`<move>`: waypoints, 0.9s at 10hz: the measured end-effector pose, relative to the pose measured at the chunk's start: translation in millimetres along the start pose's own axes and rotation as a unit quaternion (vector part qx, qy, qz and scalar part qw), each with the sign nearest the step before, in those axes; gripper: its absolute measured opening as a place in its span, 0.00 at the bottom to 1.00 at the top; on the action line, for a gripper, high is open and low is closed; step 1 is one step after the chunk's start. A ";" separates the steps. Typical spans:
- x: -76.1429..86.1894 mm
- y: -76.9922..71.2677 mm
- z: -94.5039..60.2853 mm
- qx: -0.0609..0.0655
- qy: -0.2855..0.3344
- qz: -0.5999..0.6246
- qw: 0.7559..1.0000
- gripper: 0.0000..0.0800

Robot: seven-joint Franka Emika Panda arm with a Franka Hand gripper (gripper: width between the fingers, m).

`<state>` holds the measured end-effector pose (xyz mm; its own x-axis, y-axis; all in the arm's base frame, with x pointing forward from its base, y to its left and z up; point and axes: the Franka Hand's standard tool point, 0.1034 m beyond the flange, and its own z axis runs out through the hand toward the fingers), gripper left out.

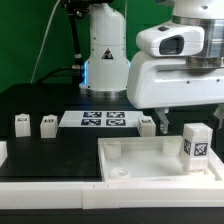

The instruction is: Assemble one leg

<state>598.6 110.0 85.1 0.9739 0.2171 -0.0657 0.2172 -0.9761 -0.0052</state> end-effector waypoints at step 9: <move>19.8 -2.1 10.1 0.014 0.006 0.033 0.999 0.81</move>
Offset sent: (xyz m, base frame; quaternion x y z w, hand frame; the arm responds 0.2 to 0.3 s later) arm 0.0471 -0.0030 0.0045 0.0088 0.0326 -0.0629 0.9974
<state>616.8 116.2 73.8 0.9867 0.1528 -0.0552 0.1515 -0.9881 -0.0285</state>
